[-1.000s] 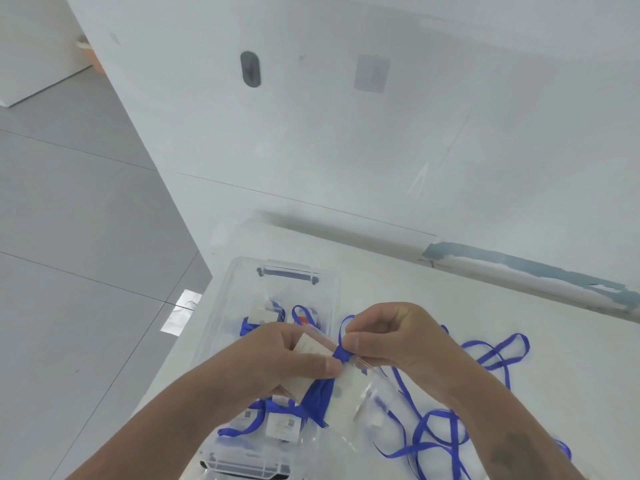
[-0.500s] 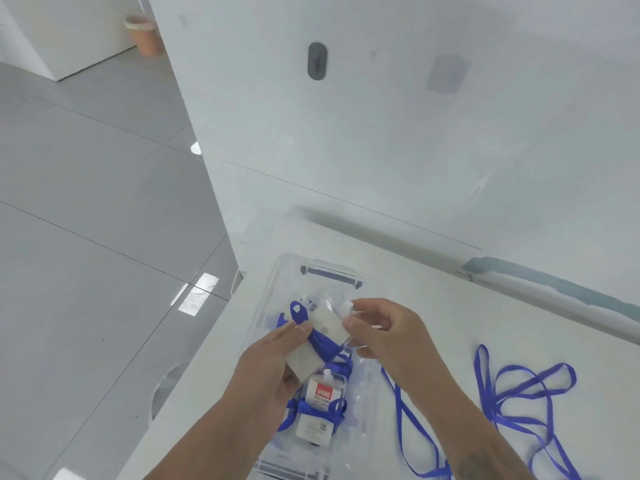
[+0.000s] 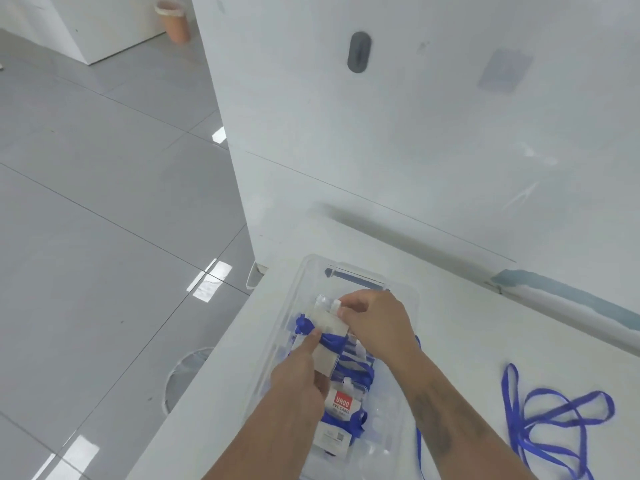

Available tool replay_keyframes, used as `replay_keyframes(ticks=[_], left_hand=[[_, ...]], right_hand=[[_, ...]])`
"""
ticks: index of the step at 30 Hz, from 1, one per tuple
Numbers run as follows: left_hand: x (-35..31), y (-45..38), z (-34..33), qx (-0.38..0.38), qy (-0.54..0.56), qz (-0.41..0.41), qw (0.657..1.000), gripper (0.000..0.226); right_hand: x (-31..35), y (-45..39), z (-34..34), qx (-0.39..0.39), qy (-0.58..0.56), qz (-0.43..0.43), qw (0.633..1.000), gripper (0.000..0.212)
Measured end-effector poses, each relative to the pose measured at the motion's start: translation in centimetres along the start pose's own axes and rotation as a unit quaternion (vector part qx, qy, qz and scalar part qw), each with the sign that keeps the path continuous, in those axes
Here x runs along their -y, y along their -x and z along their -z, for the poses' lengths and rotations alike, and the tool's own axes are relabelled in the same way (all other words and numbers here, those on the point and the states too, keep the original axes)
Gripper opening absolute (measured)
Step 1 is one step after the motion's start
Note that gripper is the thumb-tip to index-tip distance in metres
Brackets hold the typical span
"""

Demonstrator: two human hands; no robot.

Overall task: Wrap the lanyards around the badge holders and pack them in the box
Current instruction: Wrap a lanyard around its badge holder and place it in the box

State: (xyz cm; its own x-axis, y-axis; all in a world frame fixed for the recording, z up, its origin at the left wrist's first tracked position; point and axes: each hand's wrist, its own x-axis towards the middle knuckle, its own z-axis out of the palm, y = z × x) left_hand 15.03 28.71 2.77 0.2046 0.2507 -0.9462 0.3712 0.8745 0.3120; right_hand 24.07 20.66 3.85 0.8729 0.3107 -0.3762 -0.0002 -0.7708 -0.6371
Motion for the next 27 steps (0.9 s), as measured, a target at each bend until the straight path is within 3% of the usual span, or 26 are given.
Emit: replay_keyframes(ticks=[12, 17, 22, 27], left_hand=[[1.1, -7.2, -1.7, -0.116, 0.023, 0.034, 0.992, 0.052], [0.9, -7.9, -1.8, -0.130, 0.026, 0.042, 0.990, 0.050], [1.3, -8.0, -1.8, -0.127, 0.021, 0.042, 0.991, 0.053], [0.7, -5.8, -1.6, -0.106, 0.064, 0.025, 0.992, 0.042]], right_hand=[[-1.2, -4.1, -3.6, 0.023, 0.002, -0.052, 0.998, 0.018], [-1.7, -4.0, -4.7, -0.020, -0.010, -0.053, 0.998, 0.010], [-1.6, -3.9, -5.2, -0.045, 0.056, -0.053, 0.996, 0.011], [-1.4, -3.7, -5.2, -0.050, 0.046, -0.057, 0.996, 0.013]])
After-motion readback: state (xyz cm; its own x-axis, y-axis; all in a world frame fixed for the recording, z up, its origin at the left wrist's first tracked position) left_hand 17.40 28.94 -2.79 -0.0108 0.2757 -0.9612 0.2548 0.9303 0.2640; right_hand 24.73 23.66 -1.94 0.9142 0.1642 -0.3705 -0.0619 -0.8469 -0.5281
